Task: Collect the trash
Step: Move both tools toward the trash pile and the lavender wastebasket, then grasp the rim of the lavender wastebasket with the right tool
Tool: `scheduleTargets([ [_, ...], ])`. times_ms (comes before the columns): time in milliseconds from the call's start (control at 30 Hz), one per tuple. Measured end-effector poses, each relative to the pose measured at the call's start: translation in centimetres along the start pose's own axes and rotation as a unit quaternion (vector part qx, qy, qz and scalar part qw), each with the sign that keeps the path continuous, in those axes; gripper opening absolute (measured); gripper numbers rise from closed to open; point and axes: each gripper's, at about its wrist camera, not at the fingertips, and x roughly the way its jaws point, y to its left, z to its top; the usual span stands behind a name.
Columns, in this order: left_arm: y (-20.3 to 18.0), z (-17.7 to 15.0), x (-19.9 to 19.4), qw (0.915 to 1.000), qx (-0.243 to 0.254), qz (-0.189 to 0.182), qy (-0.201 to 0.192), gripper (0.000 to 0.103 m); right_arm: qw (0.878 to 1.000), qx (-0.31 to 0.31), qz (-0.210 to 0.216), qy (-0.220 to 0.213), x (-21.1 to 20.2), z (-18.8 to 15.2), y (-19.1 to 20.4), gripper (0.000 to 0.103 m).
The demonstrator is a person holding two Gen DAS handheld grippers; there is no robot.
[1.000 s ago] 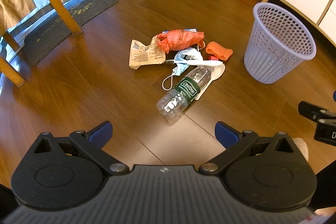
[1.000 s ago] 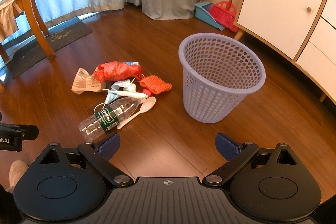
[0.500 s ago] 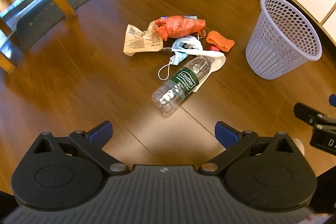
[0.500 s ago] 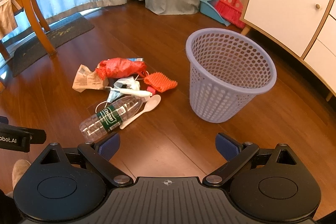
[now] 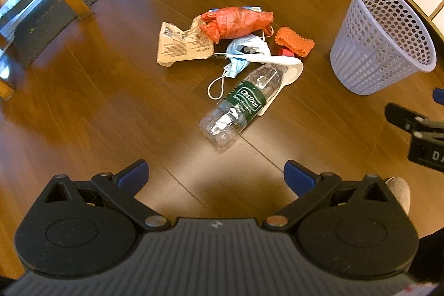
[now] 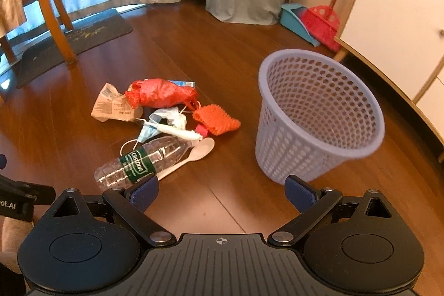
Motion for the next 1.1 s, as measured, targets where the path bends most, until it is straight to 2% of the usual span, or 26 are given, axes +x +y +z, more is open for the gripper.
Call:
scheduleTargets([
  [200,-0.2,2.4,1.4,0.9997,0.020,-0.011,-0.007,0.102,0.999,-0.048,0.009,-0.017,1.7,1.6,-0.7,0.095],
  [467,0.5,5.1,2.8,0.9993,0.024,-0.021,-0.019,0.102,0.996,-0.092,-0.008,-0.020,5.3,3.5,-3.6,0.094],
  [533,0.7,5.5,3.1,0.9992,0.021,-0.027,-0.020,0.102,0.994,-0.104,-0.009,-0.019,6.3,4.0,-4.3,0.087],
  [667,0.9,6.5,3.9,0.9987,0.019,-0.041,-0.022,0.102,0.992,-0.124,-0.004,-0.010,8.7,4.8,-5.7,0.082],
  [833,0.8,6.9,4.8,0.9983,0.019,-0.051,-0.022,0.102,0.991,-0.132,0.008,0.013,11.2,4.9,-7.0,0.070],
  [1100,0.6,7.0,5.6,0.9979,0.015,-0.061,-0.015,0.102,0.987,-0.155,0.022,0.029,13.6,4.7,-7.3,0.050],
])
